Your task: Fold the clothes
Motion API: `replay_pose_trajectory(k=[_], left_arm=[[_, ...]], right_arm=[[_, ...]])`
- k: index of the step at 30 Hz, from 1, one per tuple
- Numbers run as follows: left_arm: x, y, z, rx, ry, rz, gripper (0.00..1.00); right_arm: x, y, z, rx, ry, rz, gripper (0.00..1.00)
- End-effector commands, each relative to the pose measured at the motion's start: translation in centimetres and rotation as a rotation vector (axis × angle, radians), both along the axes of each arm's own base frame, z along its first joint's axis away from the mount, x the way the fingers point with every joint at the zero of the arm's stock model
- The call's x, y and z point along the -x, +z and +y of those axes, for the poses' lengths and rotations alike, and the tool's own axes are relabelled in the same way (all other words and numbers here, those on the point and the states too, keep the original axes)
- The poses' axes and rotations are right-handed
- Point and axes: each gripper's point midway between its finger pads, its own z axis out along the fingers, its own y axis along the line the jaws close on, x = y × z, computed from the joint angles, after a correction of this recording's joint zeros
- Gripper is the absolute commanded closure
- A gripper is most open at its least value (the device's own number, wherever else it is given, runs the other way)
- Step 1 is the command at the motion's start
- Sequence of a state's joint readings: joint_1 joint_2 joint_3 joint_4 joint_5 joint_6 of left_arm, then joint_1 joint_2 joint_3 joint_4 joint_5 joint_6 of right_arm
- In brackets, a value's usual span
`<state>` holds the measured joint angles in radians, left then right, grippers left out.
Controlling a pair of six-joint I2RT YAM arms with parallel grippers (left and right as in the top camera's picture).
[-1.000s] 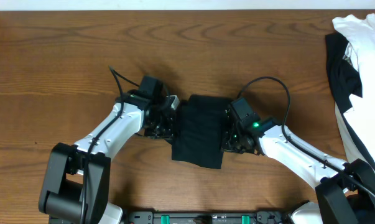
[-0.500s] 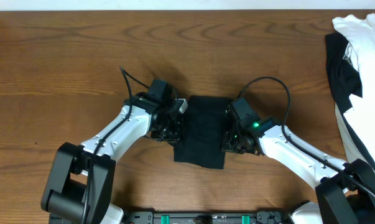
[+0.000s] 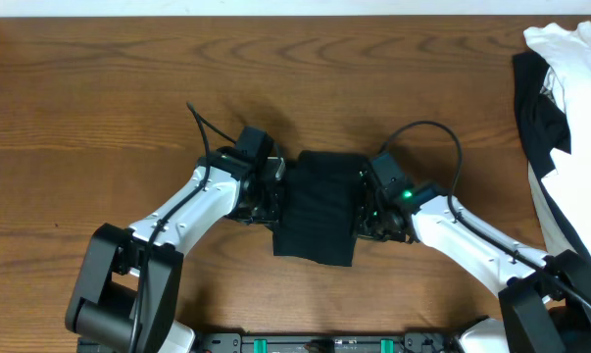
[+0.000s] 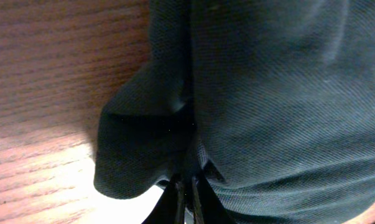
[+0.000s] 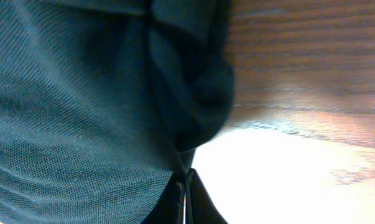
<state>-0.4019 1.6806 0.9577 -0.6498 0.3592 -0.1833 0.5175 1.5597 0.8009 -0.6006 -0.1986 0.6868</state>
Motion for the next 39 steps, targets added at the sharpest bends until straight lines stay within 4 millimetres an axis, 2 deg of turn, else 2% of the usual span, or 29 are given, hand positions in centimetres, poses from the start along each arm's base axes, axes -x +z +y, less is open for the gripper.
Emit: replay_pose_trajectory(k=[1, 7, 12, 20, 23, 27, 28, 32, 35, 39], left_arm=[[-0.5, -1.0, 2.4, -0.131, 0.069, -0.012, 0.94], [-0.3, -1.2, 2.8, -0.149, 0.119, 0.005, 0.94], [0.9, -2.5, 4.6, -0.235, 0.257, 0.047, 0.94], [1.6, -2.8, 4.7, -0.237, 0.229, 0.066, 0.94], [2.0, -2.4, 3.6, -0.173, 0.181, 0.086, 0.93], [1.5, -0.6, 3.1, -0.143, 0.178, 0.055, 0.92], [1.4, 0.0, 3.1, -0.136, 0.179, 0.042, 0.92], [0.8, 3.0, 2.8, -0.095, 0.183, -0.037, 0.83], [0.5, 4.9, 3.2, -0.09, 0.192, -0.108, 0.53], [-0.3, 6.4, 4.5, -0.131, 0.215, -0.198, 0.33]], right_arm=[[-0.5, -0.4, -1.8, 0.049, -0.035, -0.007, 0.99], [-0.8, -0.4, -2.3, 0.065, -0.042, -0.015, 0.99], [-0.8, -0.5, -2.8, 0.096, -0.035, -0.024, 0.99], [-0.9, -0.5, -2.9, 0.1, -0.037, -0.027, 0.99], [-0.9, -0.5, -2.9, 0.101, -0.026, -0.031, 0.95], [-1.2, -0.5, -2.8, 0.102, 0.029, -0.055, 0.79], [-1.2, -0.5, -2.7, 0.101, 0.037, -0.059, 0.79], [-1.4, -0.5, -3.0, 0.103, 0.035, -0.061, 0.79], [-1.5, -0.5, -3.5, 0.105, 0.018, -0.056, 0.78], [-1.4, -0.6, -4.0, 0.112, 0.007, -0.041, 0.79]])
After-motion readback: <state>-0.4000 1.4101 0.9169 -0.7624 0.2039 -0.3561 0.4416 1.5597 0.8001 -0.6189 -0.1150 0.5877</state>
